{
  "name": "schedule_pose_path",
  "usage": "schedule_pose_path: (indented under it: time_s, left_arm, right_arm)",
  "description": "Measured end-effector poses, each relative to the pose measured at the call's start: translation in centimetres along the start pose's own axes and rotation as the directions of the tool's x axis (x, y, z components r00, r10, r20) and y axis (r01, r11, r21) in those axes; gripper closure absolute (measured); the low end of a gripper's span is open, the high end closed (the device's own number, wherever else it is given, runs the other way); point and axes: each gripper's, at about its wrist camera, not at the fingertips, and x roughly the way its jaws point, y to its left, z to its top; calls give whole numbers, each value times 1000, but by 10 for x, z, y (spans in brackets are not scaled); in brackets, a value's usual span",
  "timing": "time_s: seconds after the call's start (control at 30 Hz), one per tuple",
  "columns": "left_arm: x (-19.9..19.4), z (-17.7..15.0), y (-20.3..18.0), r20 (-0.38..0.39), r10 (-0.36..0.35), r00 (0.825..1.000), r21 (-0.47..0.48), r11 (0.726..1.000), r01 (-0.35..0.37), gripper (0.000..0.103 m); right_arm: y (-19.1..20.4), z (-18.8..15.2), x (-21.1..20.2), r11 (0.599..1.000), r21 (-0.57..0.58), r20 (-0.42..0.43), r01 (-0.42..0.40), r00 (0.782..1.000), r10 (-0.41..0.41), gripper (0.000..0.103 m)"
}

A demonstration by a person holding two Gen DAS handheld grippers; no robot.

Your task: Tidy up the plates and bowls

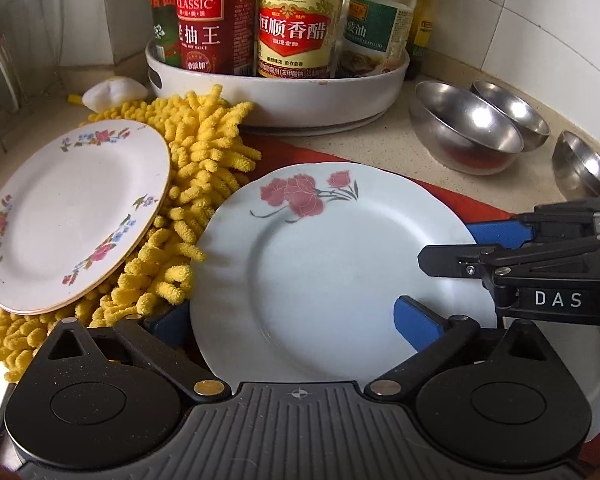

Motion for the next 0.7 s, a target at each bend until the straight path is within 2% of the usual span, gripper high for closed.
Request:
schedule_pose_path:
  time_s: [0.23, 0.7]
  left_arm:
    - [-12, 0, 15, -5, -60, 998, -114, 992, 59, 3]
    - [-32, 11, 14, 39, -8, 999, -118, 993, 12, 3]
  right_arm:
    - [-5, 0, -3, 996, 80, -14, -30, 999, 32, 67]
    - [1, 5, -9, 992, 113, 8, -54, 999, 53, 67]
